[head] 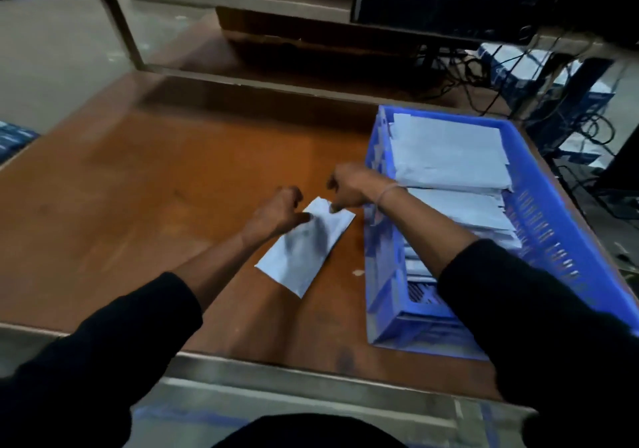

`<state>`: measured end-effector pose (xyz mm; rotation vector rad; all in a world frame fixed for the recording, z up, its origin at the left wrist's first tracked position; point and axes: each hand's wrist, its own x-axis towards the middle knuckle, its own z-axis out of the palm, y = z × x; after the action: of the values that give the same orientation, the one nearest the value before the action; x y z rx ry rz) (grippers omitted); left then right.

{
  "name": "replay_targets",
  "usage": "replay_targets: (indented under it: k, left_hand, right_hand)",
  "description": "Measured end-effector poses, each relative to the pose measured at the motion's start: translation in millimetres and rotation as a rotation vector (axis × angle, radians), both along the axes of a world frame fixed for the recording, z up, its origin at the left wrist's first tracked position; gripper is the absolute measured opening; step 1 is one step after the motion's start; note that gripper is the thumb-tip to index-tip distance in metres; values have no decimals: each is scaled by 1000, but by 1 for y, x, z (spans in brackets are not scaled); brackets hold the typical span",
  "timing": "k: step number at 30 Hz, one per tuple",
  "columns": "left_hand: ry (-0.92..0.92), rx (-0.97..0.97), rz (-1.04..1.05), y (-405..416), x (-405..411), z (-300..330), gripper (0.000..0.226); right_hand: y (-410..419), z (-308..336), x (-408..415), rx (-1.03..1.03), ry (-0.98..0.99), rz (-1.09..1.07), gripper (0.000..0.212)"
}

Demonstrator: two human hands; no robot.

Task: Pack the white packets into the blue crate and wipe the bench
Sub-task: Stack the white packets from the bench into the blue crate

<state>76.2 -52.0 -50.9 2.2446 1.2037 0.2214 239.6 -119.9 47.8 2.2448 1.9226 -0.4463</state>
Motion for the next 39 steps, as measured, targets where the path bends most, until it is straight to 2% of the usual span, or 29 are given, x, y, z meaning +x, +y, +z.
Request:
replay_targets:
  k: [2, 4, 8, 11, 17, 21, 24, 28, 29, 34, 37, 39]
  left_hand:
    - [96, 68, -44, -12, -10, -12, 61]
    - [157, 92, -58, -19, -24, -22, 68]
    - [210, 133, -32, -35, -31, -30, 68]
    - [232, 131, 13, -36, -42, -41, 64]
    - [158, -28, 56, -32, -52, -47, 52]
    - [57, -92, 42, -14, -65, -39, 28]
    - [-63, -105, -33, 3, -81, -19, 21]
    - [-295, -169, -23, 18, -97, 15, 28]
    - [-344, -185, -22, 18, -98, 25, 25]
    - [-536, -265, -34, 5, -75, 69, 16]
    - [-676, -246, 37, 0, -46, 82, 41]
    - [-766, -289, 82, -7, -22, 88, 47]
  right_hand:
    - [16, -18, -8, -200, -71, -22, 57]
    - [30, -39, -18, -275, -67, -106, 56]
    - [32, -81, -12, -146, -38, -283, 83]
    - [30, -103, -16, -153, -2, -350, 101]
    - [32, -109, -22, -94, -31, -406, 105]
    - [36, -98, -21, -48, 65, -455, 107]
    - [38, -72, -18, 83, 211, -441, 93]
    - [32, -19, -13, 338, 387, -375, 26]
    - [30, -7, -9, 420, 436, -375, 23]
    - [-3, 37, 23, 682, 669, -408, 24]
    - [-32, 45, 57, 813, 729, -503, 35]
    - [-57, 46, 86, 875, 738, -558, 48]
